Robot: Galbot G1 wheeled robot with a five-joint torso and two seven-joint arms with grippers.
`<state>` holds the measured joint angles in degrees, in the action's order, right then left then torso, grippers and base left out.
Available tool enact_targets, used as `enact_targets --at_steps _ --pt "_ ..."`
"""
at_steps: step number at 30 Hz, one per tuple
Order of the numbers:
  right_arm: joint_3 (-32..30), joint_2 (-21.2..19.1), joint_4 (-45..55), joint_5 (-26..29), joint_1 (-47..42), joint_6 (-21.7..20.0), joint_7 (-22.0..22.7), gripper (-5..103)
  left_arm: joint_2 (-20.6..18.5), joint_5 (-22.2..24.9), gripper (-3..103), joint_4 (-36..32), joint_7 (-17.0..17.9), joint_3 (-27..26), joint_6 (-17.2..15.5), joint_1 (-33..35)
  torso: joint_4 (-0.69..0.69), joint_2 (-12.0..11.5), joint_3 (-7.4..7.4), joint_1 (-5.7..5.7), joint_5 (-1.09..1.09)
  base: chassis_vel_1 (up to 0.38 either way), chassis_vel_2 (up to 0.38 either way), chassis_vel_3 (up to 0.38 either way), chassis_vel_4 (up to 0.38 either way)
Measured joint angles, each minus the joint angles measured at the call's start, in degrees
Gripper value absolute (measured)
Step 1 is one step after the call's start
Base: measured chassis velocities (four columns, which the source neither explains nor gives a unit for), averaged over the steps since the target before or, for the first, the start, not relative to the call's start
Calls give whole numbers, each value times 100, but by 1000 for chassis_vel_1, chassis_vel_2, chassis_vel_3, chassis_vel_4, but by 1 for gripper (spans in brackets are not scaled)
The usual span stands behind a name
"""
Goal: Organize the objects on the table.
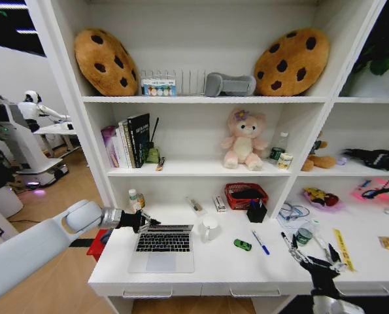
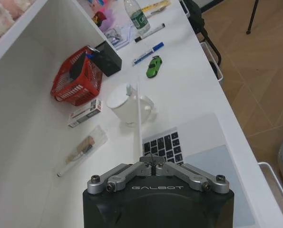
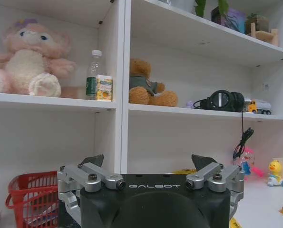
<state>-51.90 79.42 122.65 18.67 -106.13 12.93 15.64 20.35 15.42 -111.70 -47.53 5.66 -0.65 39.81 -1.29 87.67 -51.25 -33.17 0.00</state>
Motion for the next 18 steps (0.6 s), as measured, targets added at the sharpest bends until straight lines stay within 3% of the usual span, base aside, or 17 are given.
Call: enact_targets --at_steps 2,6,8,11,12,18 --pt "-70 -11 -14 66 20 -10 5 100 -53 -128 0 -113 2 -270 -55 390 0 0 0 0 0 0 0 0 0" --pt "-165 -12 -11 148 16 -14 7 100 -154 -439 12 -270 30 -702 -102 1255 0 0 0 0 0 0 0 0 0" --pt "-190 36 30 146 -28 -13 5 100 -152 -493 10 -299 50 -899 -40 1657 2 0 0 0 -3 0 0 0 0" --pt "-195 80 63 136 -73 -4 0 100 -176 -419 9 -345 68 -1012 -10 1763 1 0 -1 0 -4 0 0 0 0" --pt "-198 116 89 118 -124 14 -10 100 -265 -298 4 -406 64 -1120 12 1765 0 0 -1 0 -2 0 0 0 0" --pt "-173 183 136 29 -195 56 -19 100 -539 311 0 -519 -120 -1295 -94 1261 0 0 -1 0 1 0 0 0 0"
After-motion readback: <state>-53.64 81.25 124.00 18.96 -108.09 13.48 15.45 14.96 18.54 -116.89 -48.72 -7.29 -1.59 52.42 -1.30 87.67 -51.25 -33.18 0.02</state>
